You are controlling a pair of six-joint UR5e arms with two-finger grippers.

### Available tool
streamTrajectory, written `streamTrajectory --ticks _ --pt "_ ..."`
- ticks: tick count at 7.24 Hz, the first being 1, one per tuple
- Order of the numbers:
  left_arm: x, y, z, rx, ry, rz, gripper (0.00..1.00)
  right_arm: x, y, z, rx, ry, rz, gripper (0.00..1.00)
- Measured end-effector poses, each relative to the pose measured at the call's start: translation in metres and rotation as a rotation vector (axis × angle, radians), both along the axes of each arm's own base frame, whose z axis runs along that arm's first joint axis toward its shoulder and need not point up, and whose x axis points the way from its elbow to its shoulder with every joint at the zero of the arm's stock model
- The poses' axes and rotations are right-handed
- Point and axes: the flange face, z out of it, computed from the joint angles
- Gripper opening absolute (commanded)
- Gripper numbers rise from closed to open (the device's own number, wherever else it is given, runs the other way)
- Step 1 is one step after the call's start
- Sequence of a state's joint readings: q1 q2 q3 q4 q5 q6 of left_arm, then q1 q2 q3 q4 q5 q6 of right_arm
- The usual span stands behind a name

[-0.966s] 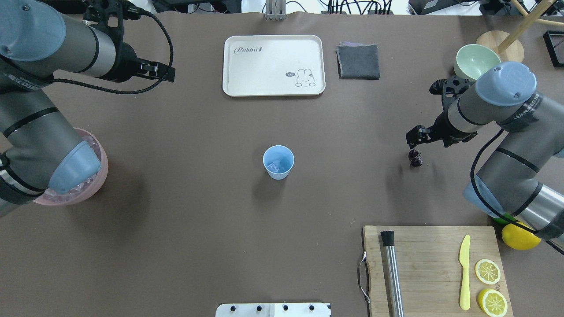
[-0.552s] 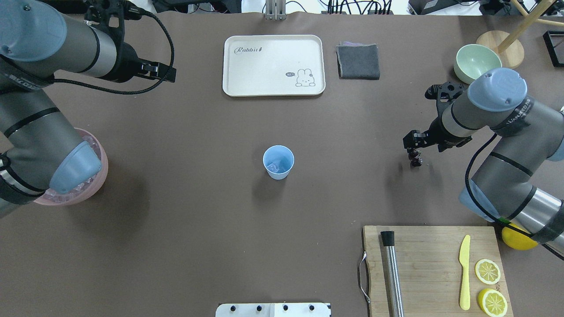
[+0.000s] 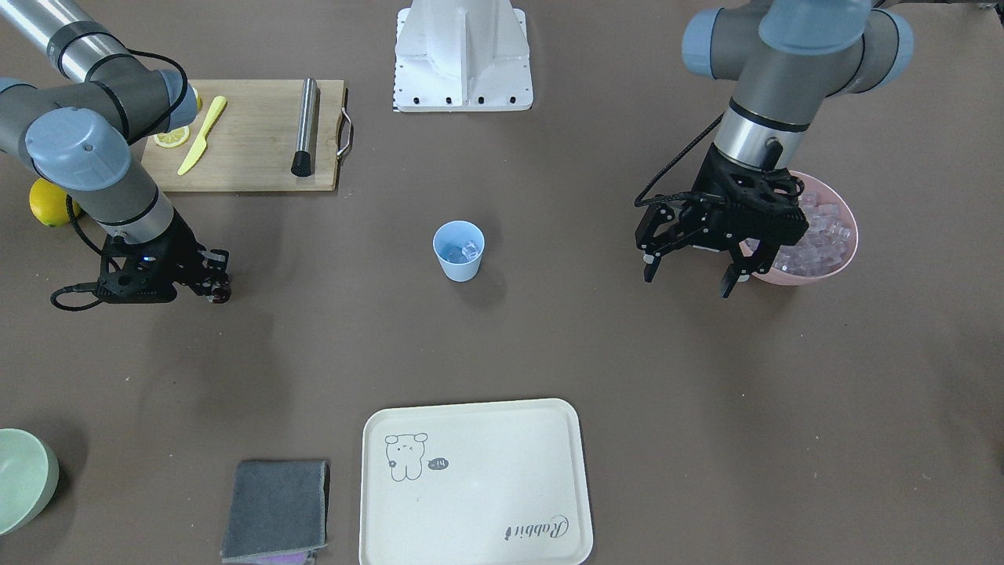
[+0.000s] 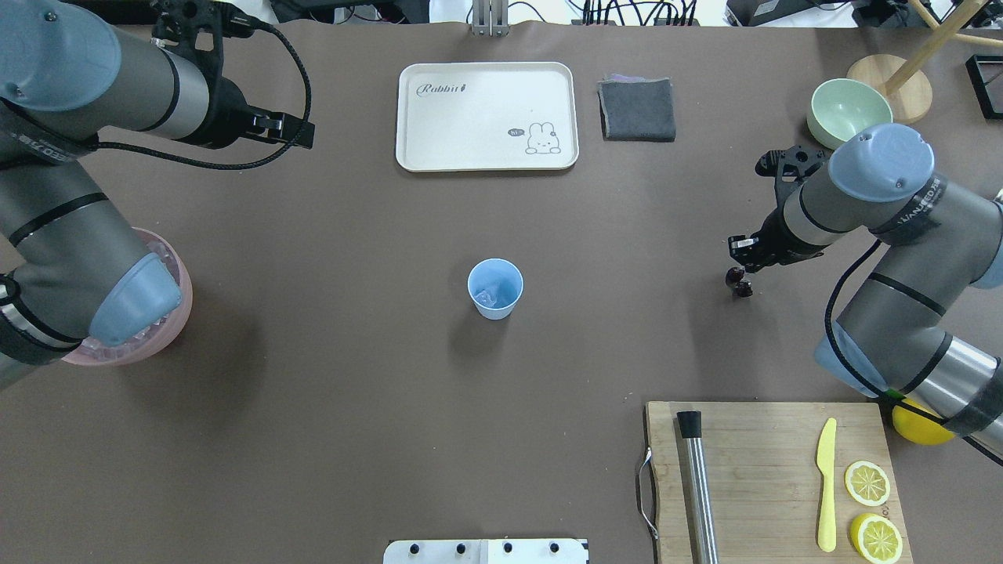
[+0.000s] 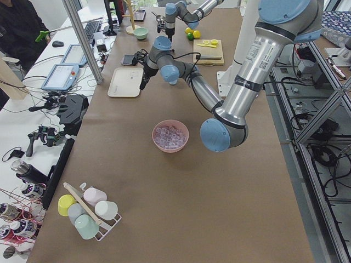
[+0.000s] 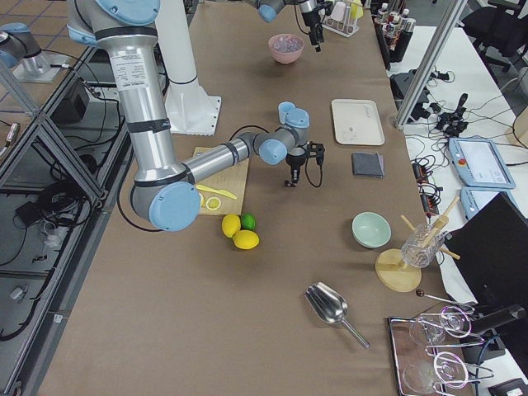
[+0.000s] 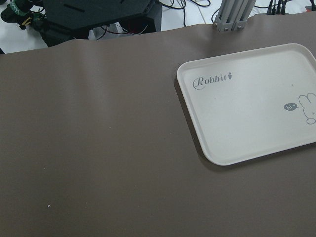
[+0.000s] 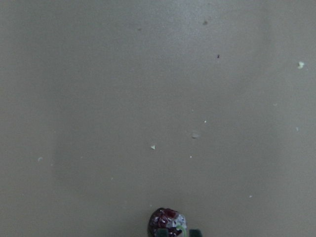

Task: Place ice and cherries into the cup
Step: 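Lower the right gripper and close on the dark cherries by their stems, then carry the cherries with the right gripper over the blue cup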

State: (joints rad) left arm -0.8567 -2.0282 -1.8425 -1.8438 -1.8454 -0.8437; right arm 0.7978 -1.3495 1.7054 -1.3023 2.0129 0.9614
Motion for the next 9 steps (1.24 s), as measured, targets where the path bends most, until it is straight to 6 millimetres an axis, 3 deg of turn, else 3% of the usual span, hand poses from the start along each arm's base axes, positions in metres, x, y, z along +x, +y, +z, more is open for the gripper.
streamTrajectory --ticks 2,3,5,7,9 --pt "0.000 0.001 -0.001 0.001 0.003 0.003 0.98 0.006 0.000 -0.022 0.034 -0.024 0.010 0.00" --pt "-0.004 -0.001 -0.001 -0.004 0.007 0.005 0.98 0.011 -0.003 -0.053 0.064 -0.069 0.018 0.00" --pt "-0.027 -0.013 0.008 -0.029 -0.001 0.007 0.98 0.002 -0.013 -0.142 0.103 -0.201 0.047 0.00" --pt "-0.066 -0.026 0.044 -0.022 -0.113 0.038 0.98 -0.027 -0.010 -0.222 0.152 -0.302 0.035 0.00" --pt "-0.099 -0.025 0.096 -0.069 -0.182 0.043 0.98 -0.067 0.006 -0.273 0.212 -0.344 0.009 0.00"
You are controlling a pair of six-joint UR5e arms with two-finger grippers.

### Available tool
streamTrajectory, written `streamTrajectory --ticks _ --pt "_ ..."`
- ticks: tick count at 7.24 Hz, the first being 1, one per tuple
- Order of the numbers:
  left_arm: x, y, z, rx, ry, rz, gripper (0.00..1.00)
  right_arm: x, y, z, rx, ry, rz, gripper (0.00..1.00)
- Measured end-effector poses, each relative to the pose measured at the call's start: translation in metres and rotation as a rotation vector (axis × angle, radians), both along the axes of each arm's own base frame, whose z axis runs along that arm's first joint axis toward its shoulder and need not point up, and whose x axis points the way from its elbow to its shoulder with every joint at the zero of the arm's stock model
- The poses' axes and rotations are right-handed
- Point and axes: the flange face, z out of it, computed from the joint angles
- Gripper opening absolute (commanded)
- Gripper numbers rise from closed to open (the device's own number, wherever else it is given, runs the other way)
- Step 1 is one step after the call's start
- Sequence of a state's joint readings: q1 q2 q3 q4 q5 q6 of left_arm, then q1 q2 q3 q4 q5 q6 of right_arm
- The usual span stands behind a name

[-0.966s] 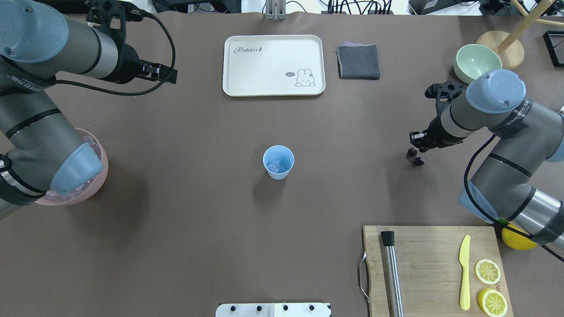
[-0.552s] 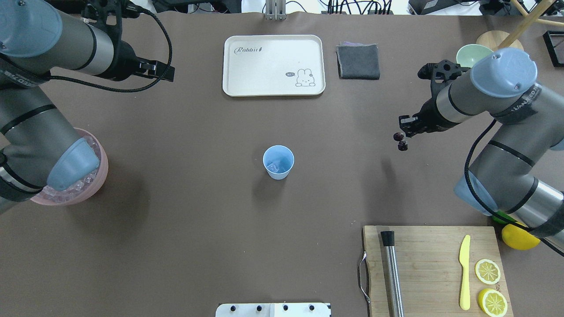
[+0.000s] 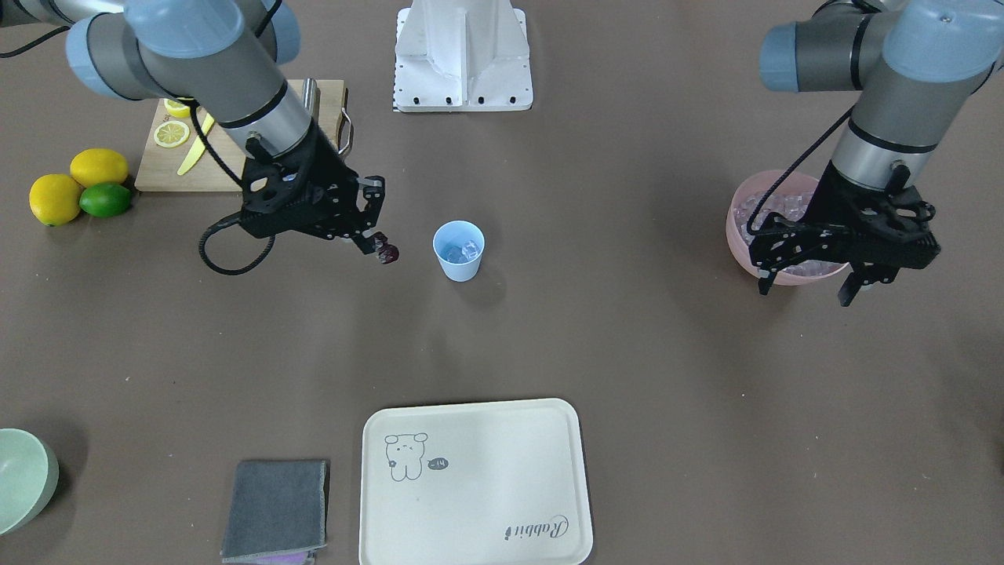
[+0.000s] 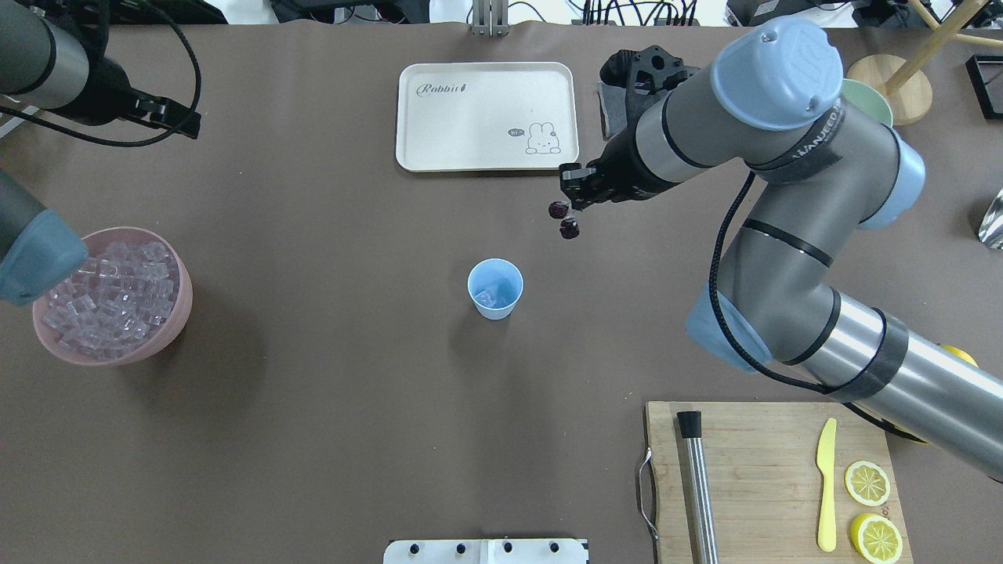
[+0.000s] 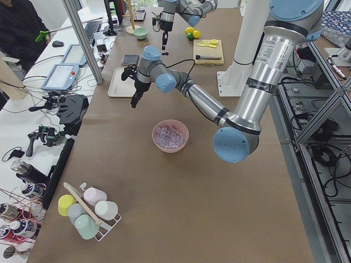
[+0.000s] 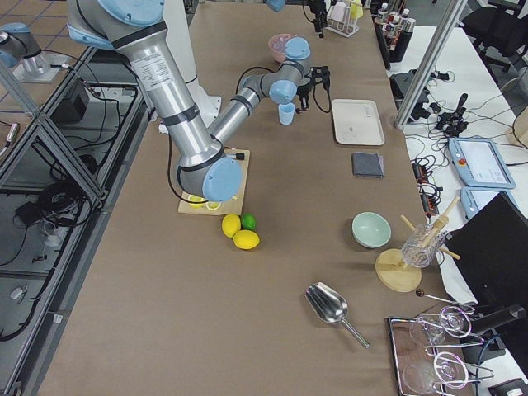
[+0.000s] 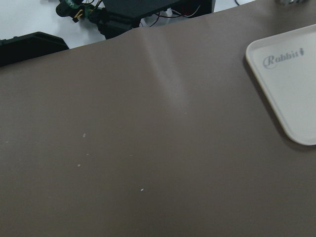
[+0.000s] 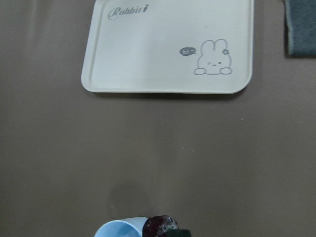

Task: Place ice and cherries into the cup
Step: 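Carry the cherries with the right gripper over the blue cup, then open the right gripper to drop the cherries into the cup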

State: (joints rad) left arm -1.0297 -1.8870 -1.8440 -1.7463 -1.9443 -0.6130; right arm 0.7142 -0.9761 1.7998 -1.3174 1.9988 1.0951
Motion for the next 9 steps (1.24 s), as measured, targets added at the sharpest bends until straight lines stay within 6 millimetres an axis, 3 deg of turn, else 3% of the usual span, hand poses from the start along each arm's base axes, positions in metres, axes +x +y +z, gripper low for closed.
streamTrajectory --ticks 2,3,5,7,8,9 --pt "-0.037 0.004 0.041 -0.044 -0.022 0.012 0.98 -0.050 0.013 -0.027 0.039 0.005 -0.008 0.00" --pt "-0.050 0.005 0.054 -0.054 -0.032 0.015 0.98 -0.068 0.021 -0.030 0.047 0.013 -0.016 0.00" --pt "-0.059 0.005 0.062 -0.065 -0.039 0.013 0.98 -0.089 0.025 -0.020 0.044 0.040 -0.026 0.00" --pt "-0.062 0.003 0.065 -0.071 -0.041 0.009 0.98 -0.098 0.030 -0.011 0.034 0.054 -0.038 0.00" --pt "-0.062 0.002 0.066 -0.073 -0.042 0.008 0.98 -0.102 0.034 -0.009 0.031 0.056 -0.047 0.79" --pt "-0.062 0.001 0.066 -0.074 -0.043 0.008 0.98 -0.106 0.038 -0.007 0.028 0.061 -0.055 1.00"
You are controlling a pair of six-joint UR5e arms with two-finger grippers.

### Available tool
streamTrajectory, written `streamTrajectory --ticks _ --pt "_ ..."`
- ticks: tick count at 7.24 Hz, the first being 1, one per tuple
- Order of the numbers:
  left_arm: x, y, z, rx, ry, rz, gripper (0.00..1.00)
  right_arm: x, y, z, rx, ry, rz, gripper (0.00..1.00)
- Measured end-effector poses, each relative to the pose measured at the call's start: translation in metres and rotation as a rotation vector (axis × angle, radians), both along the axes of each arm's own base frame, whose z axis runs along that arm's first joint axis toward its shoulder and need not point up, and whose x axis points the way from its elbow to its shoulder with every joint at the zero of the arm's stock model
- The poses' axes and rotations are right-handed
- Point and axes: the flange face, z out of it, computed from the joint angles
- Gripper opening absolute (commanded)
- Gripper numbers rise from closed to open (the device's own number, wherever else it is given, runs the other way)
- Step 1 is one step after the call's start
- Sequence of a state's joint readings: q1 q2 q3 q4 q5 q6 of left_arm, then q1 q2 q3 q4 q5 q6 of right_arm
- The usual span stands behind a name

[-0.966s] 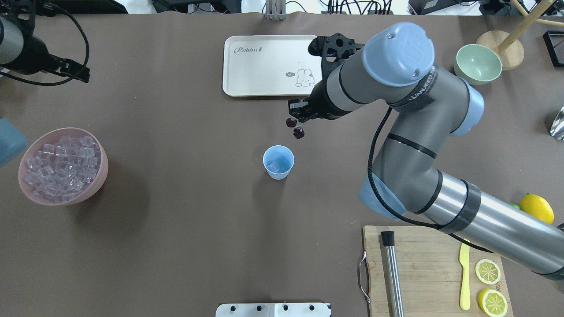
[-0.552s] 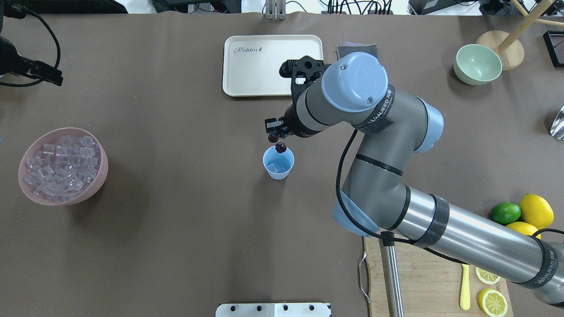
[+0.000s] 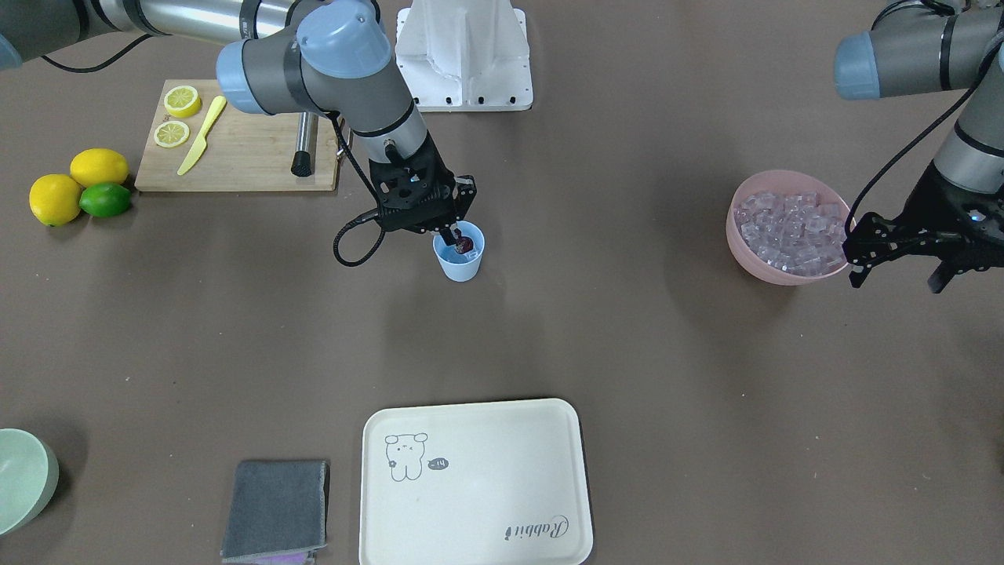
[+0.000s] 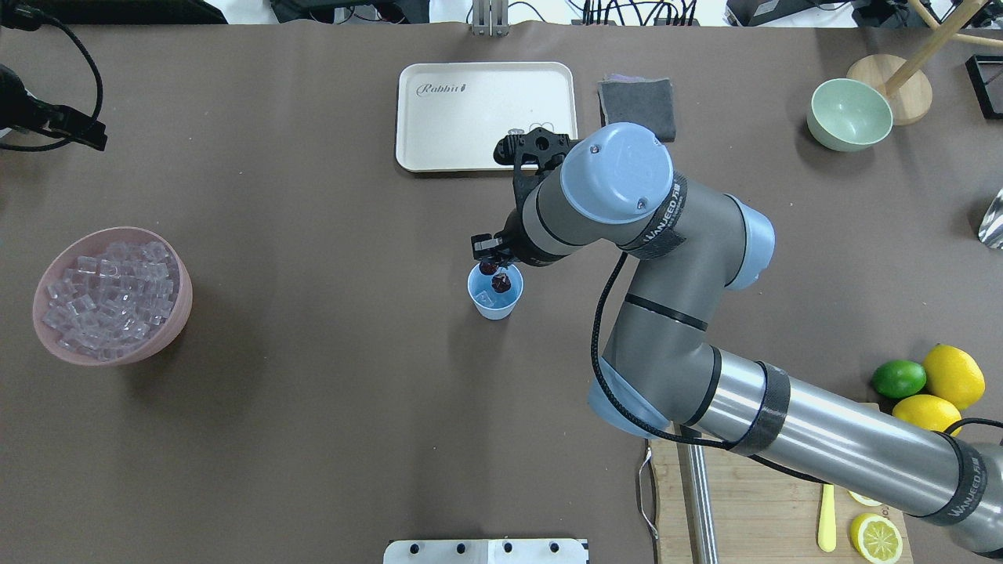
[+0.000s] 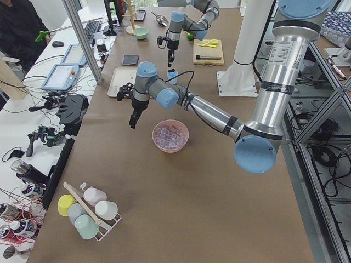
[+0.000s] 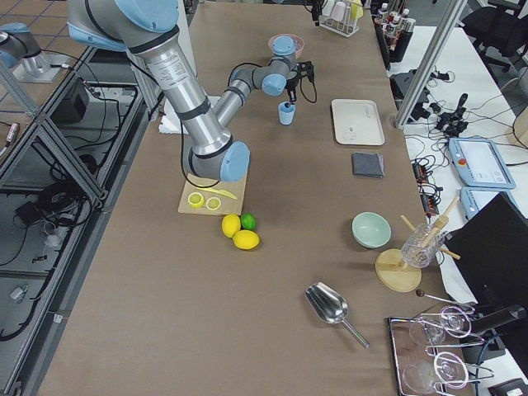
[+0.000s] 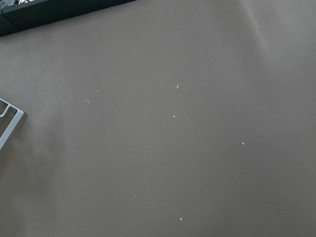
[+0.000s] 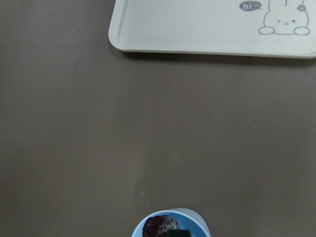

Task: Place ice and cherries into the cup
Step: 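Open the right gripper to drop the cherries into the cup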

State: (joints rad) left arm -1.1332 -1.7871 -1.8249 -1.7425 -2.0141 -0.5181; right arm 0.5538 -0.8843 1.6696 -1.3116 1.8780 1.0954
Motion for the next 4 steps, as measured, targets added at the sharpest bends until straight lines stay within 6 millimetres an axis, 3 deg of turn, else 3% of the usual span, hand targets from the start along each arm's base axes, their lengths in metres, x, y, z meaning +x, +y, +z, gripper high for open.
streamTrajectory --ticks 2,3,4 --pt "0.000 0.000 0.000 0.002 0.002 0.000 0.98 -0.004 0.007 0.006 -0.017 0.007 0.006 1.00" --pt "-0.001 0.001 0.001 -0.001 0.004 0.001 0.98 0.002 0.003 0.005 -0.029 0.008 0.013 1.00" --pt "-0.009 0.004 0.006 -0.016 0.012 0.001 0.98 0.024 -0.011 0.005 -0.058 0.030 0.016 1.00"
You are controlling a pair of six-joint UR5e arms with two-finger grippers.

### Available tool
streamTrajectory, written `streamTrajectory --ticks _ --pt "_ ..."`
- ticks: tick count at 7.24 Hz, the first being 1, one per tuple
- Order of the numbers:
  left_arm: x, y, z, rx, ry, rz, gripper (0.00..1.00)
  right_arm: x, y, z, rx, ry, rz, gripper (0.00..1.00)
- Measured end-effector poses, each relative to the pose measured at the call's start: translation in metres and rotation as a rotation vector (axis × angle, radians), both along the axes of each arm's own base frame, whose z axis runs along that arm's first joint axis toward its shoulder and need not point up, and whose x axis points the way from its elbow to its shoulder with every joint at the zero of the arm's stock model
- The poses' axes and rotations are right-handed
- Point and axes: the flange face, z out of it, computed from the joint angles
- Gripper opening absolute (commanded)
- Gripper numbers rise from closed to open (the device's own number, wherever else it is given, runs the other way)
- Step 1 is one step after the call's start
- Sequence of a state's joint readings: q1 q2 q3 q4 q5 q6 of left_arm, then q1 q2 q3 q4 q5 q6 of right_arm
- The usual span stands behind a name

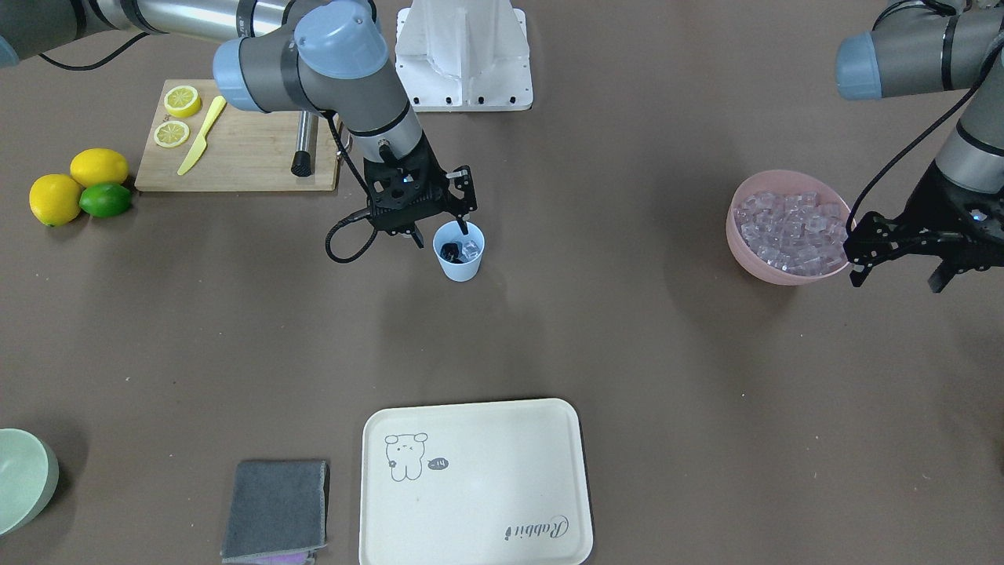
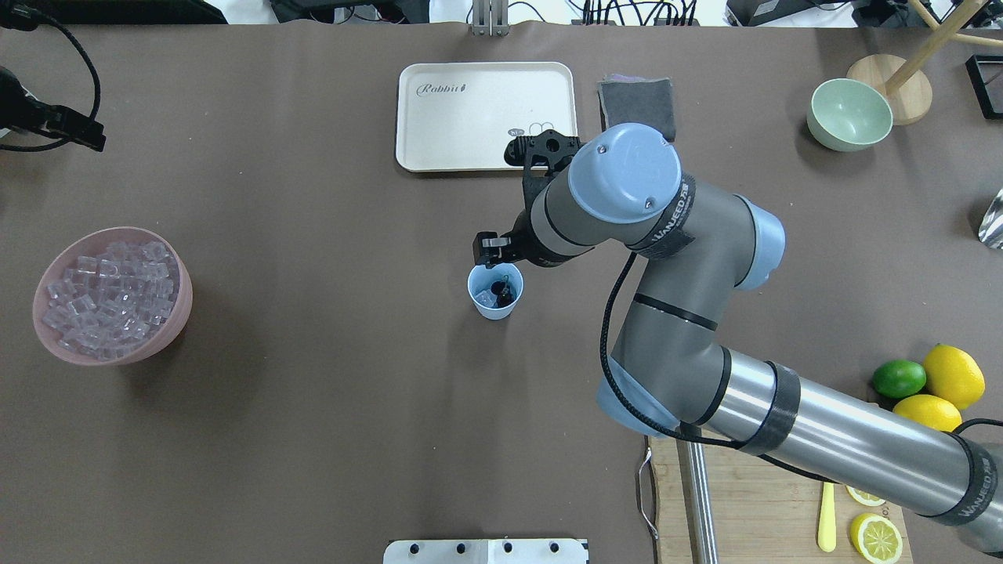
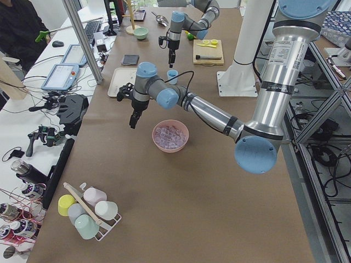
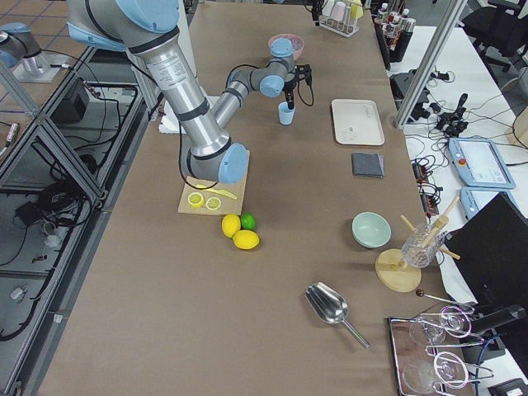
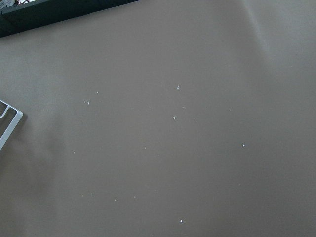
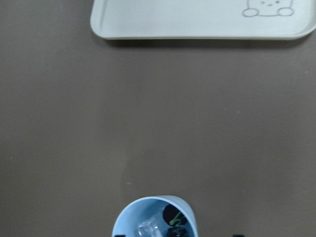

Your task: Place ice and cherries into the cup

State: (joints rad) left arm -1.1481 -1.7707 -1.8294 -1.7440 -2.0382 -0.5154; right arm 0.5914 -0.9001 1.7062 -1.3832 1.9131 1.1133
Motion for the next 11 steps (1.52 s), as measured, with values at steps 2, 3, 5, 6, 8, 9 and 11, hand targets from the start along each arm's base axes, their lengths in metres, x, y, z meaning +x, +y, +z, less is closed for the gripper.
streamTrajectory --ticks 2,3,5,6,8,9,11 --pt "-0.046 0.003 0.023 -0.007 0.015 0.044 0.98 0.082 -0.028 0.022 -0.046 0.106 -0.027 1.00" --pt "-0.074 0.006 0.037 -0.010 0.020 0.071 0.98 0.136 -0.045 0.050 -0.058 0.148 -0.039 1.00" --pt "-0.127 0.014 0.075 -0.030 -0.009 0.088 0.98 0.261 -0.071 0.140 -0.093 0.180 -0.073 1.00" --pt "-0.145 0.024 0.096 -0.043 -0.024 0.096 0.98 0.325 -0.072 0.197 -0.091 0.204 -0.093 1.00" --pt "-0.158 0.043 0.126 -0.082 -0.035 0.099 0.98 0.445 -0.055 0.307 -0.107 0.239 -0.105 1.00" --pt "-0.160 0.051 0.136 -0.095 -0.036 0.099 0.98 0.485 -0.044 0.357 -0.131 0.251 -0.109 1.00" --pt "-0.162 0.056 0.145 -0.112 -0.040 0.098 0.98 0.535 -0.026 0.430 -0.181 0.261 -0.115 1.00"
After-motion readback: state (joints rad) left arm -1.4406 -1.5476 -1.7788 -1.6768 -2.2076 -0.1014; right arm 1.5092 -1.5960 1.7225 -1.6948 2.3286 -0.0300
